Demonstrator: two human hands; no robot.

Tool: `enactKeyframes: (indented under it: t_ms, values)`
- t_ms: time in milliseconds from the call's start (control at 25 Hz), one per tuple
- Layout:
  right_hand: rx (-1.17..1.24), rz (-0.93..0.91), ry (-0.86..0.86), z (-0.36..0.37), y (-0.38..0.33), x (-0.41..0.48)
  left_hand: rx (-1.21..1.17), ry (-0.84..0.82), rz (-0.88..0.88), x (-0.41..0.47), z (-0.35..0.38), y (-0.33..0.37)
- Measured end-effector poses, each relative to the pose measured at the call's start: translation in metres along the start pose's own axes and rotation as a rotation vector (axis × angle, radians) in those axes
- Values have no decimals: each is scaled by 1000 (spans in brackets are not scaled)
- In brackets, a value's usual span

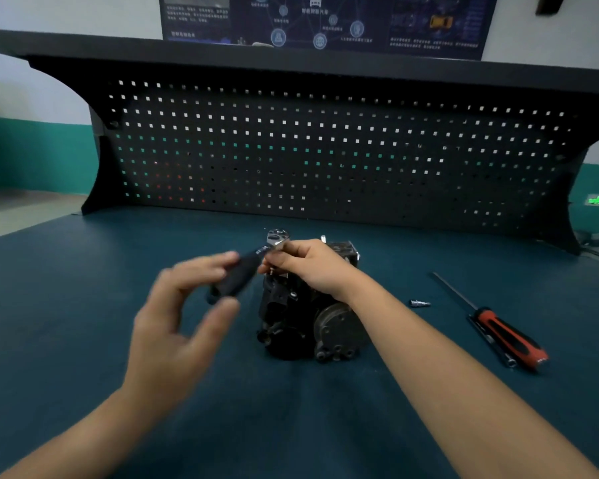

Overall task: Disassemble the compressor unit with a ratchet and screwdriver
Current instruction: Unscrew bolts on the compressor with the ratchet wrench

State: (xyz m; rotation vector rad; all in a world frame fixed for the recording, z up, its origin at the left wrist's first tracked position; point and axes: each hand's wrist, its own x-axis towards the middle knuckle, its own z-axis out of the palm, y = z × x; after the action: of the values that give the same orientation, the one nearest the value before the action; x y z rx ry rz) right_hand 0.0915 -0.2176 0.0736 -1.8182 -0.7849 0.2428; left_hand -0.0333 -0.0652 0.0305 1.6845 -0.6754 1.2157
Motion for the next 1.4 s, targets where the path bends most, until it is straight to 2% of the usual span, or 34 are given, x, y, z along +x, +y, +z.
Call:
enactKeyframes:
  t_ms: [80, 160, 240, 360, 440, 480, 560, 720, 800, 1000, 1120, 1160, 1200, 1240, 1320, 1400]
  values:
    - [-11, 0, 11, 0, 3, 1, 169, -184, 238, -4, 8, 3]
    - [-4, -2, 25, -1, 3, 0, 186, -188, 308, 7, 6, -5]
    - [26, 7, 21, 0, 2, 0, 90, -61, 153, 26, -8, -17]
    - [16, 35, 34, 2, 2, 3, 20, 180, -247, 49, -31, -48]
    - [-11, 49, 39, 3, 2, 5, -157, 244, -503, 50, -35, -61]
    - [-16, 50, 41, 3, 1, 4, -228, 262, -531, 46, -34, -60]
    - [-14, 38, 41, 2, 1, 4, -231, 240, -388, 37, -29, -43]
    - [-13, 2, 31, 2, 3, 3, 40, -122, 183, 14, -7, -7]
    - [-3, -3, 35, 2, 4, 3, 144, -207, 294, 8, 4, 0]
    - [-37, -39, 52, 1, 3, 3, -69, -88, -3, 20, -10, -3]
    - [3, -30, 64, 2, 4, 4, -91, -18, -37, 26, -21, -10]
    - [9, -24, 70, 1, 4, 4, -95, 36, -109, 29, -24, -16]
    - [15, -23, 69, 1, 4, 4, -164, 114, -269, 35, -27, -25]
    - [19, -27, 62, 1, 3, 4, -328, 188, -489, 44, -29, -32]
    - [13, -29, 51, 2, 1, 3, -624, 228, -892, 62, -31, -46]
    - [-4, -26, 58, 2, 1, 3, -695, 214, -1009, 69, -33, -50]
